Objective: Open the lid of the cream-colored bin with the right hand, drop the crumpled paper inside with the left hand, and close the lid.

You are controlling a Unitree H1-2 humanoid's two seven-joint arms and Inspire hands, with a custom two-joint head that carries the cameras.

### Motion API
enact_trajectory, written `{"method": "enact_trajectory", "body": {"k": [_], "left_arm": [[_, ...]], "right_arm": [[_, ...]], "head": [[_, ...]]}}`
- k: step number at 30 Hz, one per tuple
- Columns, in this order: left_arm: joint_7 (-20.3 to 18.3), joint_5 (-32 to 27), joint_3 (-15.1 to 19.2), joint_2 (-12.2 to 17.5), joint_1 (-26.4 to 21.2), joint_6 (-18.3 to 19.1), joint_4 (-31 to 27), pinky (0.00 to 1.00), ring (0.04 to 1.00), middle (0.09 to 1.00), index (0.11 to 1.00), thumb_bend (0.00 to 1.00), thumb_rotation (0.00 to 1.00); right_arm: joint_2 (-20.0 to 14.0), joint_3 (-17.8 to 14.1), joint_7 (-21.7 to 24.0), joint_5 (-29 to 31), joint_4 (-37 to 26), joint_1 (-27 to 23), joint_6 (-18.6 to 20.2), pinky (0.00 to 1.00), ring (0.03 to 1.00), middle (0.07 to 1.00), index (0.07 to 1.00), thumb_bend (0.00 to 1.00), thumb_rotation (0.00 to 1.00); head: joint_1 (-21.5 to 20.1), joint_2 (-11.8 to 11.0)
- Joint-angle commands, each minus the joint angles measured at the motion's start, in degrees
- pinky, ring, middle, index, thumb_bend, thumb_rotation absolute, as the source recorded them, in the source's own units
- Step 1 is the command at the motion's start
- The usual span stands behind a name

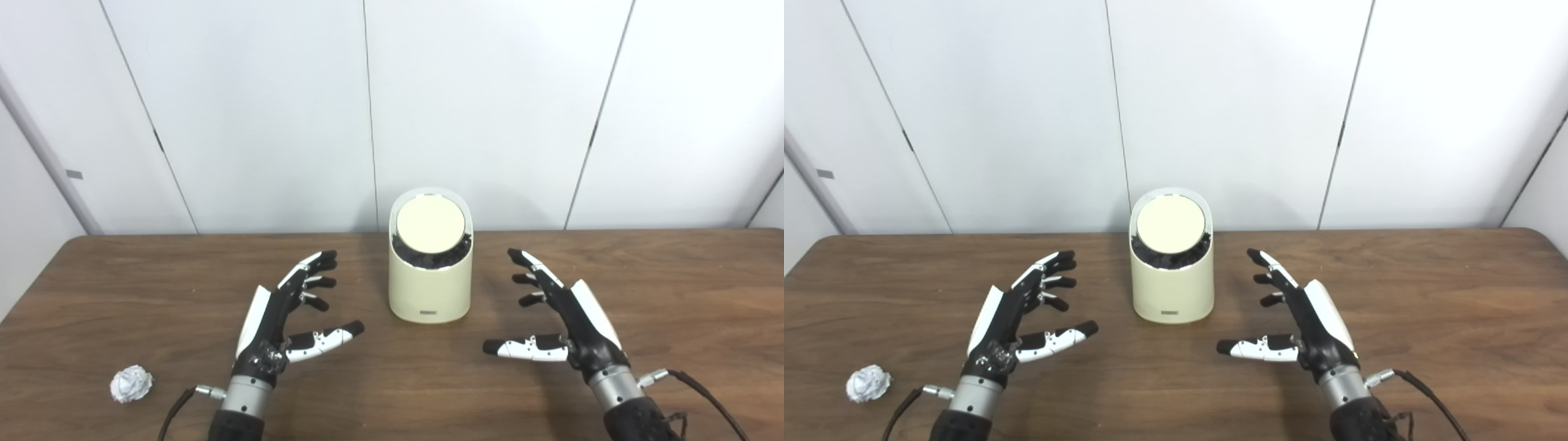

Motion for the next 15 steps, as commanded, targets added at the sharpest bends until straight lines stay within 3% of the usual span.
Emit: {"method": "enact_trajectory", "body": {"k": [1, 15], "left_arm": [[0.7, 0.0, 0.1, 0.2, -1.9, -1.5, -1.1, 0.56, 0.738, 0.824, 0.846, 0.76, 0.13], [0.8, 0.0, 0.1, 0.0, -1.7, -1.5, -1.2, 0.57, 0.743, 0.827, 0.843, 0.75, 0.13]], "right_arm": [[-0.1, -0.4, -0.2, 0.7, -2.1, -1.2, -0.8, 0.64, 0.827, 0.911, 0.899, 0.85, 0.27], [-0.2, -0.4, -0.4, 0.9, -1.8, -1.0, -1.1, 0.67, 0.834, 0.912, 0.902, 0.84, 0.27]], "head": [[0.1, 0.1], [-0.2, 0.1]]}}
